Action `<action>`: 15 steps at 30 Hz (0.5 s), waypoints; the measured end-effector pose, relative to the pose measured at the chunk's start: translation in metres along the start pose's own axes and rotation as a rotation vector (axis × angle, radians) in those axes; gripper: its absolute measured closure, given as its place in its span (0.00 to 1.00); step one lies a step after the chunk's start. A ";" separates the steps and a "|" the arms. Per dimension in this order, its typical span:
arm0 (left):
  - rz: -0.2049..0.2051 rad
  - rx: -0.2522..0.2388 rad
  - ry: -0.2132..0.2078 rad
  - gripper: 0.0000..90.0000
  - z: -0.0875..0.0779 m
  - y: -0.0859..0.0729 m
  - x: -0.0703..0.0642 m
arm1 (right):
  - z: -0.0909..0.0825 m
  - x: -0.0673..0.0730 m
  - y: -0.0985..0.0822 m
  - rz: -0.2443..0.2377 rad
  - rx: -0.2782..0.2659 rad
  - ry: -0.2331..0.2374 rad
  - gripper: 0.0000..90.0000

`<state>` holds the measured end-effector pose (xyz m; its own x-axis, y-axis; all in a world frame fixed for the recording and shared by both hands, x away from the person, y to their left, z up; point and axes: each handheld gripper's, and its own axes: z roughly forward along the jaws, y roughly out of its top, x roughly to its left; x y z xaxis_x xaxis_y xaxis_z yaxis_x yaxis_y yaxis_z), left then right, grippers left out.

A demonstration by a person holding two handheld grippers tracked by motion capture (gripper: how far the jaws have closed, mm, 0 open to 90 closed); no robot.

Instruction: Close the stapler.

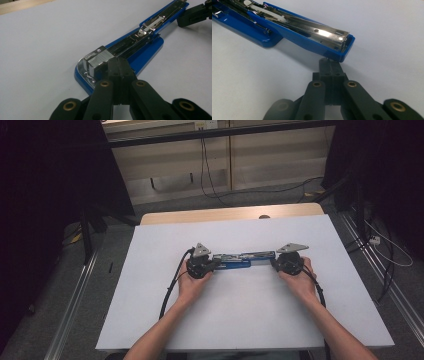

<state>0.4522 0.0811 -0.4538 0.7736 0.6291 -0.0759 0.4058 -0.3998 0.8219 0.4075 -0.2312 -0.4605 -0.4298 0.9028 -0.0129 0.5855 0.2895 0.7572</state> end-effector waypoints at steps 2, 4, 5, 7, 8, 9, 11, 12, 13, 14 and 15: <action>0.005 0.003 -0.001 1.00 0.000 0.000 0.000 | -0.001 0.000 0.000 -0.002 -0.017 -0.005 1.00; 0.001 0.003 -0.003 1.00 0.000 0.000 -0.001 | -0.001 0.000 0.001 -0.003 -0.030 -0.006 1.00; 0.001 0.002 -0.003 1.00 0.000 0.000 -0.001 | 0.000 0.000 0.001 -0.006 -0.027 -0.006 1.00; 0.001 0.002 -0.002 1.00 0.000 0.000 -0.001 | 0.000 0.001 0.001 -0.007 -0.026 -0.007 1.00; 0.001 0.002 -0.003 1.00 0.000 0.000 -0.001 | -0.001 0.000 0.001 -0.006 -0.029 -0.007 1.00; 0.001 0.002 -0.002 1.00 0.000 0.000 -0.001 | -0.001 0.000 0.001 -0.002 -0.030 -0.007 1.00; 0.002 0.003 -0.003 1.00 0.000 0.000 -0.001 | -0.001 0.000 0.001 0.001 -0.031 -0.007 1.00; 0.002 0.001 -0.002 1.00 0.000 0.000 0.000 | -0.001 0.000 0.001 0.000 -0.033 -0.008 1.00; 0.002 0.001 -0.002 1.00 0.000 0.000 0.000 | -0.001 0.000 0.001 -0.001 -0.035 -0.008 1.00; 0.002 0.002 -0.002 1.00 0.000 0.000 -0.001 | -0.001 0.000 0.001 -0.001 -0.038 -0.006 1.00; 0.005 0.005 0.001 1.00 0.000 0.000 -0.001 | -0.001 0.000 0.001 -0.002 -0.042 -0.005 1.00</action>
<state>0.4516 0.0808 -0.4538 0.7752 0.6277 -0.0708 0.4039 -0.4064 0.8196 0.4072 -0.2309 -0.4589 -0.4274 0.9039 -0.0176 0.5553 0.2778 0.7839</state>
